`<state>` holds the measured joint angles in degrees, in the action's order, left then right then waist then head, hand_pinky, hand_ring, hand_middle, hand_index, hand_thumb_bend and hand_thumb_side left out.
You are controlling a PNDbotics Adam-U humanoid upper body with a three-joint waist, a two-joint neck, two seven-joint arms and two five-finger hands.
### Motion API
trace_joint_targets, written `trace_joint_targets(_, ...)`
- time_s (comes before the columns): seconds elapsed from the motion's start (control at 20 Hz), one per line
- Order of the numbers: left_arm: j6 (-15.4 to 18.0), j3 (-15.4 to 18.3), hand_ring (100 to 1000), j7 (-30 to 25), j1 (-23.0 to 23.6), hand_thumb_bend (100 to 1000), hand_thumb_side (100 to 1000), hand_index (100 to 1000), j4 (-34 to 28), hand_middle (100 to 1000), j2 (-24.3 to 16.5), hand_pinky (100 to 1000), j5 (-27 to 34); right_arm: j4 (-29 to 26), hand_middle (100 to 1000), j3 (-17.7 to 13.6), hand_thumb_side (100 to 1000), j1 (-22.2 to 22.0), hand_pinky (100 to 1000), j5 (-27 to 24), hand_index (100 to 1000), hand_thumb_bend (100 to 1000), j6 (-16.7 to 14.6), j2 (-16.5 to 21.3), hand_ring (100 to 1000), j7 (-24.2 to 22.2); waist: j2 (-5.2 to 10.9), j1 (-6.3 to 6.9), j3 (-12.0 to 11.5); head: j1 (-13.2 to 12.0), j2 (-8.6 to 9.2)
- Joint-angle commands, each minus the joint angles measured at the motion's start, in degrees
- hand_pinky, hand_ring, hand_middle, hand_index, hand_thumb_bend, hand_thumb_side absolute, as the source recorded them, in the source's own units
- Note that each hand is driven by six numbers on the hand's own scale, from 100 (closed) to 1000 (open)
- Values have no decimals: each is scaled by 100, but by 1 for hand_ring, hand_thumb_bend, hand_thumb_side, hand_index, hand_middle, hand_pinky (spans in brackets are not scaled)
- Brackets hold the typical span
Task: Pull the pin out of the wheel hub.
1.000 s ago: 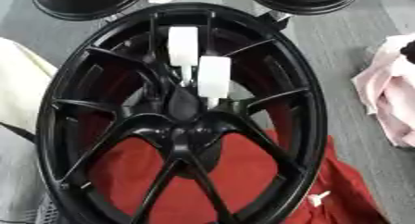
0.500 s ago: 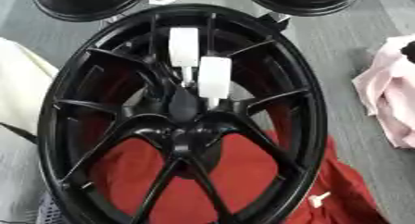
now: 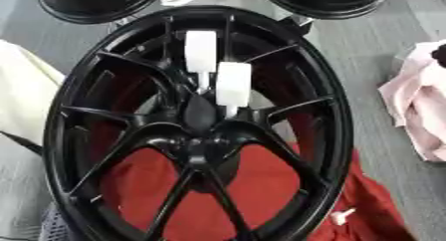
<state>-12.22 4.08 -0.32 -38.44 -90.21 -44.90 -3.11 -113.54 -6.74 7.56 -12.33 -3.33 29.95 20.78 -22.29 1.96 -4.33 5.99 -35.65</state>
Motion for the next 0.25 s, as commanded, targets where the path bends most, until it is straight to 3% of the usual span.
trace_joint_targets(0.05, 168, -13, 715, 609, 94, 100, 747, 869, -978, 672, 147, 830, 757, -105, 627, -65, 597, 70, 852, -3, 636, 100, -49, 146, 730, 3, 171, -17, -2, -30, 31)
trace_joint_targets(0.25, 372, -112, 715, 1124, 431, 100, 757, 872, -1820, 672, 719, 831, 1283, -105, 627, -63, 588, 115, 851, 19, 636, 100, -74, 166, 730, 17, 166, -62, 20, -50, 50)
